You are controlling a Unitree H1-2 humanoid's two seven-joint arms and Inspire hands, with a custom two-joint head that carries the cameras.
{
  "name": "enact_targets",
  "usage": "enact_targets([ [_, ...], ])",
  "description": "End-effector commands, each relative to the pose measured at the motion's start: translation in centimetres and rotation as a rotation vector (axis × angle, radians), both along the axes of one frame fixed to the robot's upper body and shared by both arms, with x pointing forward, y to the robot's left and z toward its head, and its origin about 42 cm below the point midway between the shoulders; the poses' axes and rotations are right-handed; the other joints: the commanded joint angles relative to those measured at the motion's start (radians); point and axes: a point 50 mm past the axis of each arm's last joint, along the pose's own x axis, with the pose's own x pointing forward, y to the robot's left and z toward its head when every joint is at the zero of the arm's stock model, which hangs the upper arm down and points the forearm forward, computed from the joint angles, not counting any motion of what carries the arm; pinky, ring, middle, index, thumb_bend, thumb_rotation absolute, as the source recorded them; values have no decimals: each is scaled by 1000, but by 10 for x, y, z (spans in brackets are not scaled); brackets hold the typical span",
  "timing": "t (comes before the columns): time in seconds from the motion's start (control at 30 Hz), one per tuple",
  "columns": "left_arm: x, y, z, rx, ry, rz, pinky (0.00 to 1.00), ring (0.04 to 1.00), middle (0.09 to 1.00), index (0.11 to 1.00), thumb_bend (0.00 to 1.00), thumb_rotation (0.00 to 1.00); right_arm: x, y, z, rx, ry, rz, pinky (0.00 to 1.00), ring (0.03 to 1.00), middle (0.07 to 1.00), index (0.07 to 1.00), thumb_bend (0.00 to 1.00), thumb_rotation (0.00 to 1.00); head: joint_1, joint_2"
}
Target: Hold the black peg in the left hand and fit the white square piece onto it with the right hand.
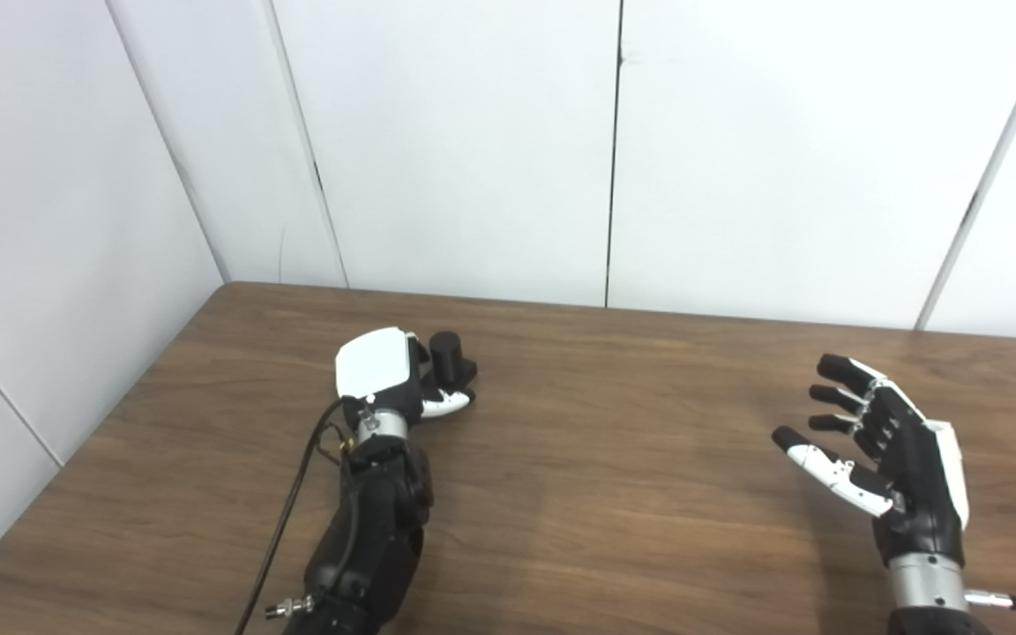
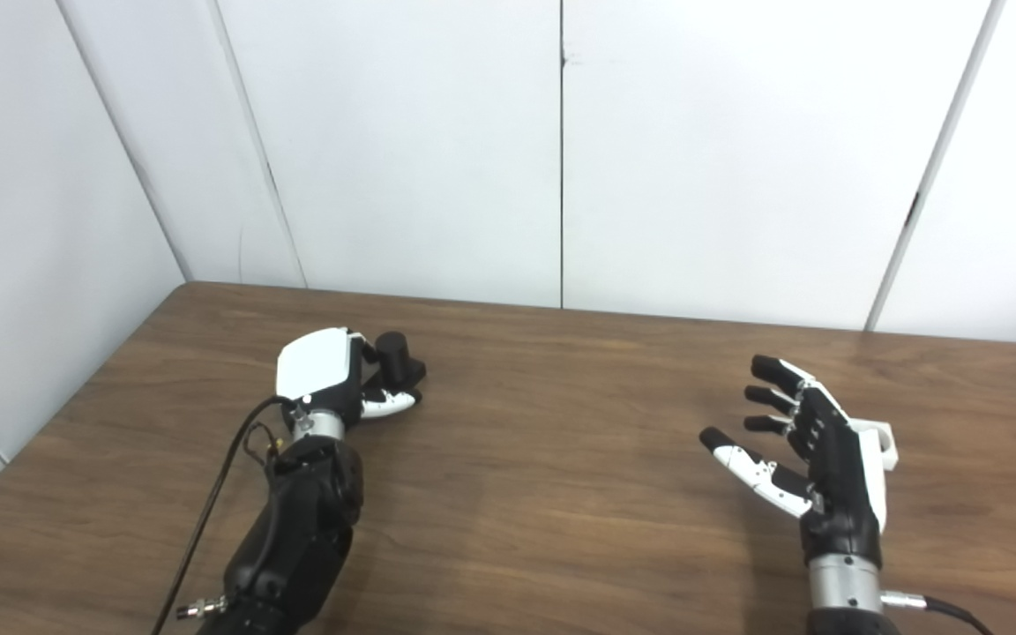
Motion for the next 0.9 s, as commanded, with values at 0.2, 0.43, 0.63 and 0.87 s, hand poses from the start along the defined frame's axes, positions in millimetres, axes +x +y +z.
enact_targets([
  [0.2, 9, 8, 6, -1, -43, 6, 803, 888, 872, 589, 796, 382, 6, 5, 24, 10, -97, 0, 577, 718, 773, 733, 667, 99, -4, 3],
  [0.43, 9, 8, 3, -36, -62, -4, 853, 887, 850, 507, 640, 189, 5, 2, 26, -7, -96, -8, 572, 713, 770, 735, 657, 116, 0, 7],
  [0.63, 9, 7, 2, -21, -77, -15, 822, 867, 817, 486, 516, 82, 5, 2, 26, -11, -89, -7, 585, 711, 768, 737, 654, 129, 1, 10],
  [0.87, 6, 8, 1, -82, -94, -47, 831, 868, 819, 484, 514, 75, 5, 1, 25, -18, -92, -8, 579, 705, 770, 735, 648, 144, -1, 11],
])
